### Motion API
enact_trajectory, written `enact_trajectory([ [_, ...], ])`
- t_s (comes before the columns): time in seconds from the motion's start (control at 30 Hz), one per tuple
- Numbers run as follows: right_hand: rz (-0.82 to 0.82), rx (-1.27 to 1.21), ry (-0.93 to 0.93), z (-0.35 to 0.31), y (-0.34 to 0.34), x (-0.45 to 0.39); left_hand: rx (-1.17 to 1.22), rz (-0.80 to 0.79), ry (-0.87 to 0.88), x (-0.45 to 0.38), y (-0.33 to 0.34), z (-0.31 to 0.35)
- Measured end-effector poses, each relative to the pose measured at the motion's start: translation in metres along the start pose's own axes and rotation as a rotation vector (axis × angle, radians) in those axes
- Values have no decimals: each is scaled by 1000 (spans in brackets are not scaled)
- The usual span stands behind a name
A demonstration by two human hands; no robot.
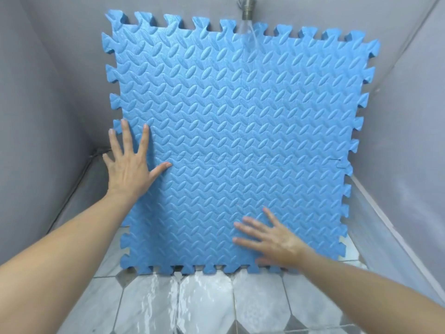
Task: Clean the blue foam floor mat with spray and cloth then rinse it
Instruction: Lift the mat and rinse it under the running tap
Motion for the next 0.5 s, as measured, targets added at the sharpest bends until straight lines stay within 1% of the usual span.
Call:
enact_trajectory([
  [0.07, 5, -81, 235, 46, 5, 23, -9, -16, -23, 1, -2, 1],
  [0.1, -12, -176, 371, 61, 11, 39, -23, -19, -29, 1, -4, 3],
  [0.17, -72, -435, 666, 68, 15, 68, -28, -20, -48, 0, -7, 4],
  [0.2, -106, -553, 778, 65, 14, 74, -18, -17, -61, 0, -7, 4],
  [0.23, -107, -628, 843, 64, 11, 75, 2, -14, -79, 0, -6, 3],
  [0.27, -69, -657, 867, 68, 3, 70, 31, -15, -103, 1, -4, 3],
  [0.3, 5, -679, 877, 80, -14, 58, 64, -21, -131, 1, -3, 3],
  [0.33, 113, -700, 894, 100, -36, 44, 94, -27, -156, 1, -2, 4],
  [0.4, 366, -703, 915, 150, -91, 14, 123, -30, -183, 1, -1, 6],
  [0.43, 480, -643, 905, 173, -124, -1, 118, -25, -183, 0, -1, 6],
  [0.5, 621, -453, 899, 212, -188, -27, 90, -18, -174, 0, -1, 5],
])
Point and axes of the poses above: each hand's wrist, its own x-axis away from the middle knuckle, its own y-axis out of the palm, z = x × y, the point moved 1 cm from there along -x, towards the middle knuckle, and after that the axes turned 8 degrees about -z, right-handed, at the moved point
